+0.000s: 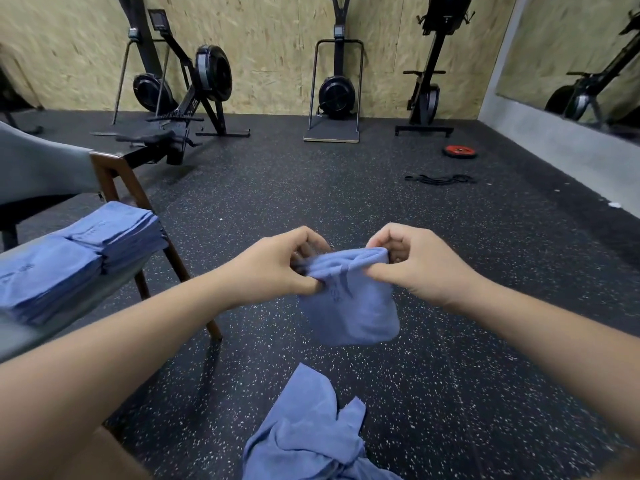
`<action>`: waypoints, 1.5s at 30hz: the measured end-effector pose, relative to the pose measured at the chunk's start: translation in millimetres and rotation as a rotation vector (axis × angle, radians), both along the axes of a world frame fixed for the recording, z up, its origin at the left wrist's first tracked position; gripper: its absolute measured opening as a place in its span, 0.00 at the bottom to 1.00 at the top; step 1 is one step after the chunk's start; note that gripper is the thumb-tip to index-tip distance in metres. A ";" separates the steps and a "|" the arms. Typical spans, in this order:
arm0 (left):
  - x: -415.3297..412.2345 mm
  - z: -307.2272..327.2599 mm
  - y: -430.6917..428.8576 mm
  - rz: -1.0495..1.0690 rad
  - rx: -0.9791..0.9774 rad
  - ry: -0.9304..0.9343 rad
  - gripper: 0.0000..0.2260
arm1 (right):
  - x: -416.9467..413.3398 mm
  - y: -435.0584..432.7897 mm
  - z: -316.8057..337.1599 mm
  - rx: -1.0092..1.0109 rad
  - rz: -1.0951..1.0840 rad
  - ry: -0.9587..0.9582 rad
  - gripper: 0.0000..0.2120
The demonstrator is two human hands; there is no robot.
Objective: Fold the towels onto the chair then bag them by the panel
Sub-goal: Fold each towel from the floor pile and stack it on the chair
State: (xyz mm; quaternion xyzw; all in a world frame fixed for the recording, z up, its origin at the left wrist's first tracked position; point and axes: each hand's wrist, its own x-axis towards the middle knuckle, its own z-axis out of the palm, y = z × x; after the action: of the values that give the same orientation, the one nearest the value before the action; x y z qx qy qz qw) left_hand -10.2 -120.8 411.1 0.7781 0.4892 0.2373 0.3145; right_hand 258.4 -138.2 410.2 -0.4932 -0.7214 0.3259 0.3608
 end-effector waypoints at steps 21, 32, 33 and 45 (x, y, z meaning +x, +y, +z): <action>-48.8 23.9 -8.4 0.027 0.066 0.018 0.11 | -43.9 21.3 -16.3 -0.142 0.197 -0.308 0.06; -167.2 23.2 -5.3 0.223 0.052 0.125 0.09 | -188.8 97.3 36.7 0.055 0.368 -0.253 0.02; -177.1 23.4 0.5 0.253 0.060 0.106 0.08 | -205.5 104.2 40.1 0.068 0.403 -0.264 0.03; -321.5 33.0 98.5 0.484 -0.023 -0.068 0.10 | -357.5 215.0 37.0 -0.075 0.431 -0.167 0.27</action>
State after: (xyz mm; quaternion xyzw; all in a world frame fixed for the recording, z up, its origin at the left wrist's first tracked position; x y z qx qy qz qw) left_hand -331.6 -22.3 444.1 0.6263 0.6531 0.3260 0.2738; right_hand -99.1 76.8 447.2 -0.3659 -0.8248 0.3800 0.2035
